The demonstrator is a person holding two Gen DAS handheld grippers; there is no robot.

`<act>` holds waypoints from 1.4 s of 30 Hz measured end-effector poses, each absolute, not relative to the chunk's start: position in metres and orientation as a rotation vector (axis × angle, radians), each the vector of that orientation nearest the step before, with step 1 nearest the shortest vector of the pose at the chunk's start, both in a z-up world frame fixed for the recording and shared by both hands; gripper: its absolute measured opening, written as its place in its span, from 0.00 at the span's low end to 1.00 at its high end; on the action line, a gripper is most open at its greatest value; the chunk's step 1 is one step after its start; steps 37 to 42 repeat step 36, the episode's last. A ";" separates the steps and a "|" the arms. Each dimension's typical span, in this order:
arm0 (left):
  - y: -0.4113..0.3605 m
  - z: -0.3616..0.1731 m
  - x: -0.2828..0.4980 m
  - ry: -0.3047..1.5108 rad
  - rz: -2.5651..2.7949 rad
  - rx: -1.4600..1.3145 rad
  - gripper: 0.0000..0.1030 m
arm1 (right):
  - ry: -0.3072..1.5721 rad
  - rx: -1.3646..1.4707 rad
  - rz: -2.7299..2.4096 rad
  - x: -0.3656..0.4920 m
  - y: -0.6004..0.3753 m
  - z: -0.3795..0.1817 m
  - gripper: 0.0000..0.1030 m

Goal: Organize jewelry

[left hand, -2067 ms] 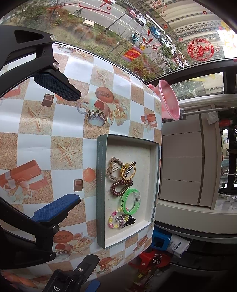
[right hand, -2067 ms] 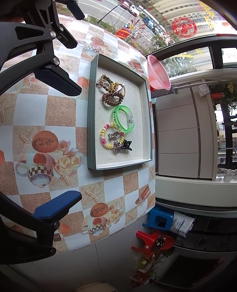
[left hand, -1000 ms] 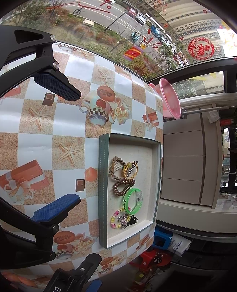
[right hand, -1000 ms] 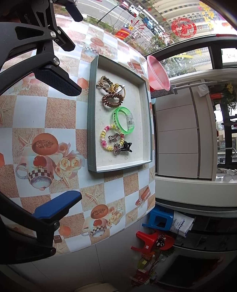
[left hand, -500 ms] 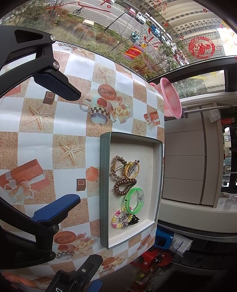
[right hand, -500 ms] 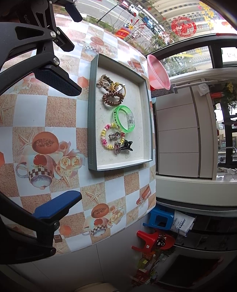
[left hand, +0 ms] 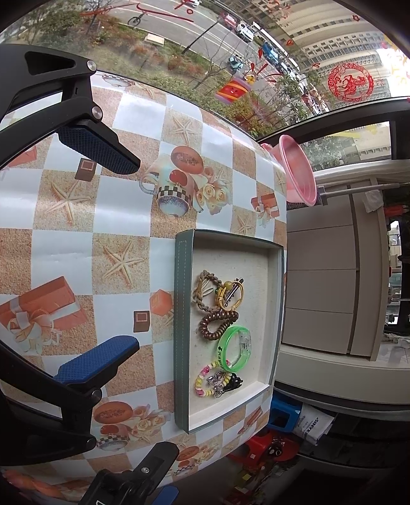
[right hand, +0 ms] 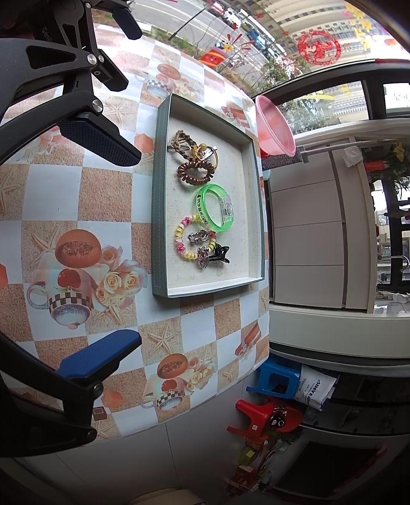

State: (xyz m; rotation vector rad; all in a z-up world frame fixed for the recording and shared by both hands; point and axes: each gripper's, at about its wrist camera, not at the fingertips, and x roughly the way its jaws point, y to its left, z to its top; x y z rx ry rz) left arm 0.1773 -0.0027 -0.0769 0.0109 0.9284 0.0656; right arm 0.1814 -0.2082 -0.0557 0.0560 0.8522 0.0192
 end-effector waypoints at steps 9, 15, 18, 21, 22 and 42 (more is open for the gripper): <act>-0.002 -0.078 0.178 0.937 0.074 0.011 1.00 | 0.851 0.054 0.020 0.181 -0.208 -0.055 1.00; -0.002 -0.078 0.179 0.940 0.072 0.009 1.00 | 0.852 0.052 0.022 0.182 -0.208 -0.056 1.00; -0.002 -0.079 0.179 0.944 0.072 0.007 1.00 | 0.852 0.052 0.022 0.182 -0.208 -0.056 1.00; -0.002 -0.080 0.179 0.951 0.081 0.010 1.00 | 0.853 0.052 0.022 0.181 -0.207 -0.056 1.00; -0.002 -0.080 0.180 0.953 0.082 0.007 1.00 | 0.853 0.051 0.022 0.182 -0.208 -0.056 1.00; -0.003 -0.078 0.177 0.937 0.062 0.002 1.00 | 0.858 0.053 0.023 0.180 -0.211 -0.061 1.00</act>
